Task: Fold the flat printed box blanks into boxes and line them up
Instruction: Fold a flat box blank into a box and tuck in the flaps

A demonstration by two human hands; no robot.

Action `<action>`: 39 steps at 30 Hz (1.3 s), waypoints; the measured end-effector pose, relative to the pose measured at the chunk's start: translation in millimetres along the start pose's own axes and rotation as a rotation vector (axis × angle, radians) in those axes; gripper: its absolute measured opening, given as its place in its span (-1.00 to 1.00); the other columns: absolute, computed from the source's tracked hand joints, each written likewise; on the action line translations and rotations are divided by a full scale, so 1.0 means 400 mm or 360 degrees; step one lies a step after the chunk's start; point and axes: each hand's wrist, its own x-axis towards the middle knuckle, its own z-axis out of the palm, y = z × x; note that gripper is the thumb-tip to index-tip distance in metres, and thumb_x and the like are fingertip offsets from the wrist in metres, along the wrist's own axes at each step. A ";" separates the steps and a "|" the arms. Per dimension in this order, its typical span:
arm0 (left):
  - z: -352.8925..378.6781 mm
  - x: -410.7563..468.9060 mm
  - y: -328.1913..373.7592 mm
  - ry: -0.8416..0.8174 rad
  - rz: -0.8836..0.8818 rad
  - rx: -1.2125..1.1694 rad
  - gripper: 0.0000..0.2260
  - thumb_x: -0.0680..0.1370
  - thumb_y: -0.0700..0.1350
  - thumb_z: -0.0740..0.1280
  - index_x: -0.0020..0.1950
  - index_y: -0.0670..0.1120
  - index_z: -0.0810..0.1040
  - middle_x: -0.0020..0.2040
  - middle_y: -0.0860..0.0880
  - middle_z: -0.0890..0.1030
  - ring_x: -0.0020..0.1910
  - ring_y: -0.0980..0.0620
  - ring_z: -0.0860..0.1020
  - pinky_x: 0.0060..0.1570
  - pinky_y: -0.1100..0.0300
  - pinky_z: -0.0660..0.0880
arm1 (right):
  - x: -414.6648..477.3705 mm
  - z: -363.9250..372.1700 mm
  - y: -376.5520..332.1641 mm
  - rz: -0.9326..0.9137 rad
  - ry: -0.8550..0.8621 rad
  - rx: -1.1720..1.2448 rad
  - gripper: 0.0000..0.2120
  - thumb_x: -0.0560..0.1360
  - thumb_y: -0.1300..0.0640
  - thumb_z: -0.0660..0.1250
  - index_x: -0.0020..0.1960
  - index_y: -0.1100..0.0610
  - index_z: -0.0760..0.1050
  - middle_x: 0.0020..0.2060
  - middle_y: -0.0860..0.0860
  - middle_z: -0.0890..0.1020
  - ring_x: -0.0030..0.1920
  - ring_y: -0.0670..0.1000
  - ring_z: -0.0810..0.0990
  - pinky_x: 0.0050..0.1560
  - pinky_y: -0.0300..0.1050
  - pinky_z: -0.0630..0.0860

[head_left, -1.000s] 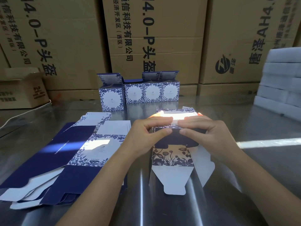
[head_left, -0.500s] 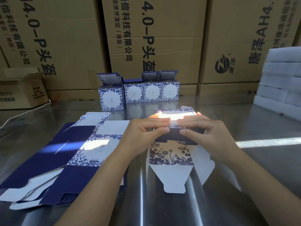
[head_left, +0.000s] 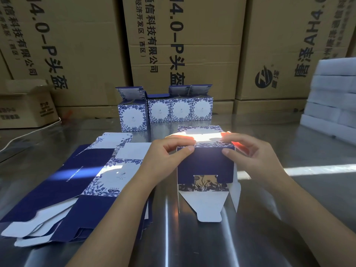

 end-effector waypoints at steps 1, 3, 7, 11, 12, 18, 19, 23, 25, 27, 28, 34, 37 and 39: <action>-0.001 0.001 -0.001 0.0009 -0.0004 -0.0006 -0.79 0.48 -0.21 0.41 -0.11 0.13 0.66 -0.05 0.23 0.67 0.05 0.27 0.57 0.09 0.36 0.47 | 0.001 -0.003 0.002 -0.0007 -0.0007 -0.0038 -0.81 0.44 0.28 0.42 -0.02 0.04 0.64 0.06 -0.14 0.66 0.18 -0.14 0.55 -0.03 -0.47 0.45; -0.004 0.002 -0.004 0.0022 -0.0014 -0.0014 -0.79 0.49 -0.23 0.40 -0.12 0.11 0.66 -0.08 0.22 0.67 0.03 0.27 0.58 0.07 0.37 0.47 | 0.003 -0.005 0.002 -0.0031 -0.0037 -0.0157 -0.78 0.42 0.24 0.44 -0.03 -0.05 0.65 0.05 -0.21 0.65 0.19 -0.19 0.53 0.06 -0.47 0.42; -0.002 0.001 -0.003 0.0023 -0.0011 -0.0041 -0.79 0.49 -0.25 0.39 -0.11 0.08 0.66 -0.11 0.28 0.66 0.00 0.32 0.57 0.00 0.44 0.46 | 0.007 -0.005 -0.002 -0.0018 -0.0011 -0.0162 -0.74 0.38 0.23 0.48 -0.07 -0.12 0.67 0.03 -0.24 0.66 0.15 -0.25 0.55 0.07 -0.45 0.44; 0.007 -0.002 0.000 0.0020 0.0000 -0.0031 -0.77 0.50 -0.25 0.37 -0.11 0.11 0.64 -0.13 0.35 0.63 -0.01 0.37 0.55 -0.02 0.47 0.45 | 0.010 -0.006 -0.007 -0.0001 0.0029 -0.0108 -0.79 0.38 0.24 0.48 -0.11 -0.07 0.69 -0.03 -0.20 0.68 0.09 -0.23 0.58 -0.08 -0.47 0.46; 0.008 -0.002 0.000 0.0019 0.0000 -0.0028 -0.77 0.51 -0.25 0.37 -0.11 0.12 0.64 -0.13 0.36 0.63 -0.01 0.38 0.55 -0.02 0.48 0.45 | 0.010 -0.006 -0.006 -0.0006 0.0032 -0.0117 -0.79 0.38 0.24 0.47 -0.11 -0.06 0.69 -0.04 -0.20 0.69 0.09 -0.23 0.59 -0.08 -0.47 0.46; 0.009 -0.002 -0.002 0.0029 0.0020 -0.0003 -0.76 0.51 -0.23 0.38 -0.11 0.15 0.64 -0.10 0.33 0.64 0.01 0.34 0.55 -0.01 0.48 0.43 | 0.012 -0.009 -0.006 -0.0066 0.0046 -0.0209 -0.84 0.36 0.24 0.48 -0.12 0.01 0.69 -0.12 -0.14 0.71 0.10 -0.18 0.58 0.00 -0.40 0.47; 0.010 -0.002 -0.001 0.0030 0.0018 0.0000 -0.76 0.51 -0.23 0.38 -0.11 0.15 0.64 -0.10 0.33 0.64 0.01 0.34 0.56 -0.01 0.49 0.43 | 0.013 -0.010 -0.006 -0.0069 0.0042 -0.0224 -0.84 0.36 0.24 0.48 -0.12 0.01 0.69 -0.12 -0.14 0.71 0.09 -0.18 0.58 0.00 -0.41 0.47; 0.012 -0.003 0.000 0.0024 0.0009 0.0011 -0.77 0.50 -0.22 0.38 -0.10 0.15 0.64 -0.08 0.31 0.64 0.02 0.33 0.55 -0.01 0.51 0.41 | 0.012 -0.011 -0.006 -0.0094 0.0046 -0.0231 -0.82 0.37 0.23 0.48 -0.12 -0.03 0.69 -0.10 -0.14 0.71 0.08 -0.19 0.58 -0.01 -0.40 0.47; 0.013 -0.003 0.000 0.0018 0.0031 0.0023 -0.79 0.49 -0.23 0.40 -0.09 0.11 0.65 -0.06 0.24 0.64 0.02 0.32 0.55 0.01 0.48 0.41 | 0.011 -0.009 -0.006 -0.0102 0.0049 -0.0238 -0.80 0.37 0.23 0.48 -0.12 -0.06 0.68 -0.08 -0.15 0.70 0.09 -0.19 0.58 -0.03 -0.42 0.46; 0.016 -0.003 0.001 0.0015 0.0051 0.0005 -0.79 0.47 -0.24 0.42 -0.09 0.09 0.66 -0.04 0.21 0.64 0.03 0.30 0.56 0.07 0.42 0.42 | 0.010 -0.005 -0.006 -0.0120 0.0042 -0.0293 -0.78 0.37 0.22 0.49 -0.11 -0.10 0.67 -0.06 -0.18 0.69 0.12 -0.21 0.55 -0.03 -0.44 0.44; 0.016 -0.003 0.002 0.0010 0.0053 -0.0009 -0.78 0.46 -0.25 0.42 -0.09 0.09 0.66 -0.04 0.21 0.64 0.04 0.29 0.56 0.09 0.40 0.43 | 0.009 -0.004 -0.005 -0.0128 0.0039 -0.0328 -0.77 0.37 0.20 0.49 -0.10 -0.12 0.67 -0.06 -0.20 0.69 0.13 -0.21 0.52 -0.02 -0.44 0.42; 0.024 -0.001 0.003 -0.0042 0.0023 -0.0016 -0.77 0.46 -0.20 0.44 -0.09 0.17 0.64 -0.03 0.32 0.62 0.07 0.30 0.54 0.13 0.22 0.49 | 0.007 0.005 -0.010 -0.0109 0.0094 -0.0386 -0.88 0.34 0.03 0.46 -0.14 -0.15 0.66 -0.06 -0.26 0.67 0.16 -0.17 0.45 0.01 -0.47 0.39; 0.025 -0.003 0.007 -0.0042 0.0028 0.0027 -0.74 0.46 -0.18 0.44 -0.10 0.23 0.62 -0.04 0.38 0.60 0.06 0.34 0.53 0.12 0.20 0.49 | 0.008 0.005 -0.008 -0.0097 0.0106 -0.0381 -0.85 0.38 0.12 0.47 -0.16 -0.14 0.67 -0.10 -0.25 0.67 0.16 -0.17 0.46 -0.03 -0.47 0.42; 0.026 -0.004 0.009 -0.0039 0.0010 0.0013 -0.73 0.46 -0.18 0.44 -0.10 0.25 0.61 -0.06 0.40 0.60 0.04 0.37 0.53 0.09 0.20 0.51 | 0.008 0.005 -0.006 -0.0086 0.0108 -0.0371 -0.81 0.41 0.17 0.47 -0.16 -0.14 0.66 -0.12 -0.24 0.68 0.14 -0.18 0.47 -0.04 -0.48 0.42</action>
